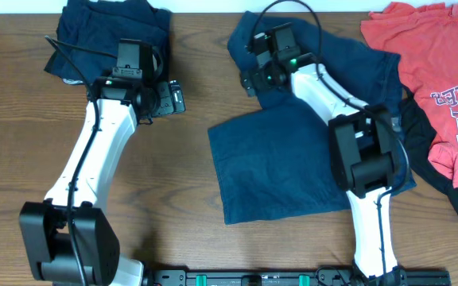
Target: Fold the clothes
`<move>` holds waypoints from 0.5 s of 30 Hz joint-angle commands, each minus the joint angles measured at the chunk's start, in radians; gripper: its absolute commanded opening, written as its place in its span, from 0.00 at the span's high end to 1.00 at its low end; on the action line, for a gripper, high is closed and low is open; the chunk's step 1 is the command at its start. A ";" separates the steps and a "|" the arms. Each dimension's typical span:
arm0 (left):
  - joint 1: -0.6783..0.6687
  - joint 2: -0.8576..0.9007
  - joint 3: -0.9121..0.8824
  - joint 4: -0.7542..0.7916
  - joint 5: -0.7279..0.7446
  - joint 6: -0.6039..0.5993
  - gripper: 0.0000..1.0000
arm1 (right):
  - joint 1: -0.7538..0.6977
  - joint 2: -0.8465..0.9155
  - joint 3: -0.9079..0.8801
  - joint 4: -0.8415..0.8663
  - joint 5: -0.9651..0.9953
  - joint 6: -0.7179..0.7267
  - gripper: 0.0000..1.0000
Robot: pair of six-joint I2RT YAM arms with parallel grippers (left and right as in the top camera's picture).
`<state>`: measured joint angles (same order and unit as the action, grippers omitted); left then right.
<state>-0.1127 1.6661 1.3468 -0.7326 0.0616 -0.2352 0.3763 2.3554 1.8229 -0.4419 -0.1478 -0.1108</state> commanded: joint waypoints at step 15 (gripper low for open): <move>0.002 0.029 0.005 -0.007 0.002 0.012 0.02 | 0.065 0.040 0.009 0.047 0.338 -0.036 0.33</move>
<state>-0.1127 1.6875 1.3468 -0.7338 0.0620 -0.2352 0.4408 2.3657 1.8229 -0.3954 0.1562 -0.1402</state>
